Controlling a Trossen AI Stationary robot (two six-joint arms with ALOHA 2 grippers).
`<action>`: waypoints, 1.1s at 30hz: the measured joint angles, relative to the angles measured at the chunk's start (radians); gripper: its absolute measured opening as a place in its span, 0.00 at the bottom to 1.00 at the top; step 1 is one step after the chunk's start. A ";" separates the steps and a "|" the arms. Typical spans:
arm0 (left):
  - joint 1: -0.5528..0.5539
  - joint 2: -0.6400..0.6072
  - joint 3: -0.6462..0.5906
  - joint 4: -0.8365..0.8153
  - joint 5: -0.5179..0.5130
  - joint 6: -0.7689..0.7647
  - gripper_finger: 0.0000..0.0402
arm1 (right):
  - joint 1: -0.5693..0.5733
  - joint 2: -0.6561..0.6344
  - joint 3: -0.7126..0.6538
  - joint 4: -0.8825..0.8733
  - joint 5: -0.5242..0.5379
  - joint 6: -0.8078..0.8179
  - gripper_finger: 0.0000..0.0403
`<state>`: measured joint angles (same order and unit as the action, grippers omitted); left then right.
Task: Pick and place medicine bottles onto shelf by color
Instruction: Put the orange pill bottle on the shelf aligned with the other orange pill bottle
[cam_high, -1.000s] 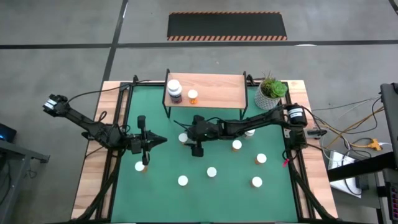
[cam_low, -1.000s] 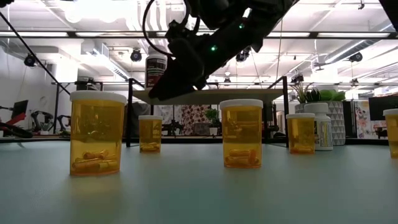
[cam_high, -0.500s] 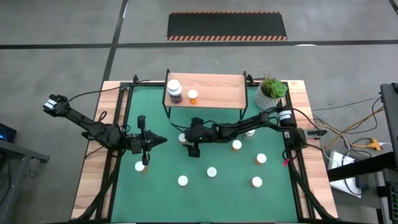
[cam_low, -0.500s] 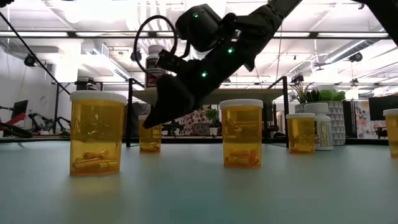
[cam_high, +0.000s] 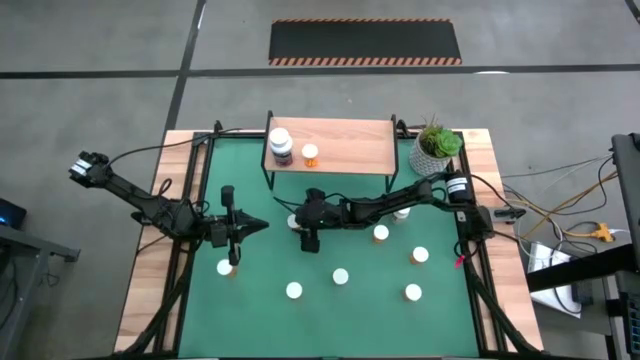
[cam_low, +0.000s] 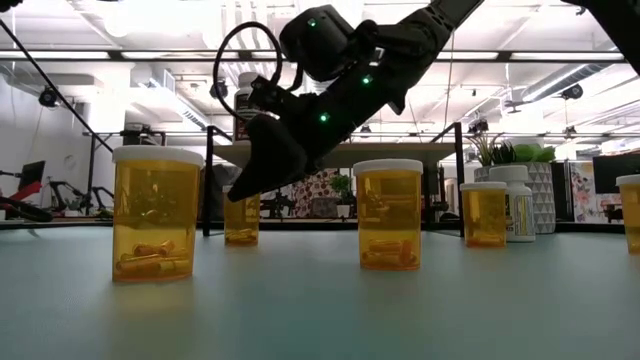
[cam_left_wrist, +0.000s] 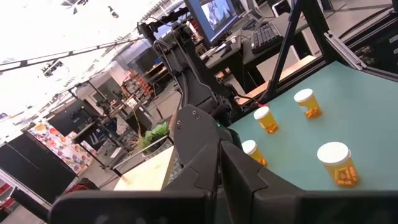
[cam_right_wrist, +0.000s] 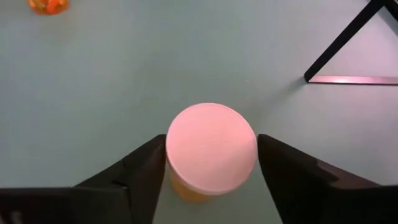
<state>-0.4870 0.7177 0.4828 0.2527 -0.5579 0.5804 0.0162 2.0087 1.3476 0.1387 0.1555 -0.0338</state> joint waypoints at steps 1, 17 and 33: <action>0.000 0.000 0.000 0.000 0.000 0.000 0.00 | 0.000 0.000 0.000 0.000 -0.005 0.000 0.56; 0.000 0.000 0.000 0.000 0.000 0.000 0.00 | 0.001 -0.089 0.003 -0.099 -0.079 0.009 0.52; 0.000 0.000 0.000 0.005 0.000 -0.001 0.00 | -0.015 -0.465 0.004 -0.358 -0.116 0.016 0.51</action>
<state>-0.4869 0.7177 0.4828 0.2574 -0.5576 0.5798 0.0008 1.5437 1.3518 -0.2189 0.0396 -0.0177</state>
